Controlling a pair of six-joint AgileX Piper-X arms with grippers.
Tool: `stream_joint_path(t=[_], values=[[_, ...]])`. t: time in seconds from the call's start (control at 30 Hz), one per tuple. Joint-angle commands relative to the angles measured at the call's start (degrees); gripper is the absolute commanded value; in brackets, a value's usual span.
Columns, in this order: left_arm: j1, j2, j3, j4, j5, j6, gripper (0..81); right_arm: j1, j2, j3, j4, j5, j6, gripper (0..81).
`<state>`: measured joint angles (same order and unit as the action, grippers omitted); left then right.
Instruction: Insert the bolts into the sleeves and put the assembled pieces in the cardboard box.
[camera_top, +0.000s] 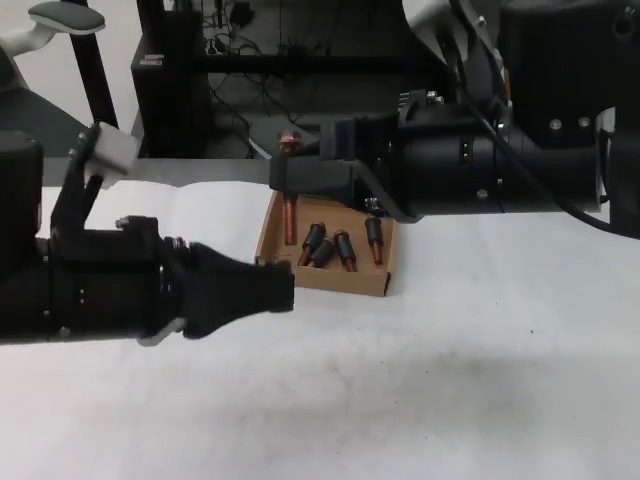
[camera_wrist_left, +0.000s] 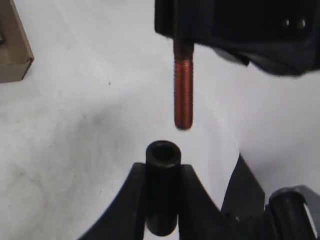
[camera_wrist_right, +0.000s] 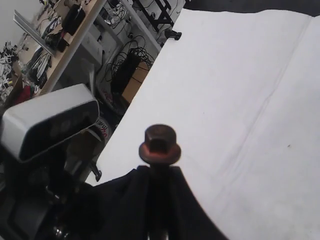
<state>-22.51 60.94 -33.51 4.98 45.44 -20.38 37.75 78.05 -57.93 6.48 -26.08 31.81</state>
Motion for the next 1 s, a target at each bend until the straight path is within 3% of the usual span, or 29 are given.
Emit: stream_joint_path(t=[0.0, 0.43, 0.97], values=[[-0.05, 0.01, -1.02, 5.96, 0.51, 8.33, 1.7, 0.06, -0.34, -0.25, -1.23, -1.27, -0.83, 0.6], [-0.05, 0.01, -1.02, 6.35, -1.35, 14.22, 1.7, 0.06, -0.34, -0.25, -1.23, -1.30, -3.88, 0.6], [-0.05, 0.01, -1.02, -0.08, 0.90, 12.67, 1.7, 0.06, -0.34, -0.25, -1.23, -1.30, -3.88, 0.6]])
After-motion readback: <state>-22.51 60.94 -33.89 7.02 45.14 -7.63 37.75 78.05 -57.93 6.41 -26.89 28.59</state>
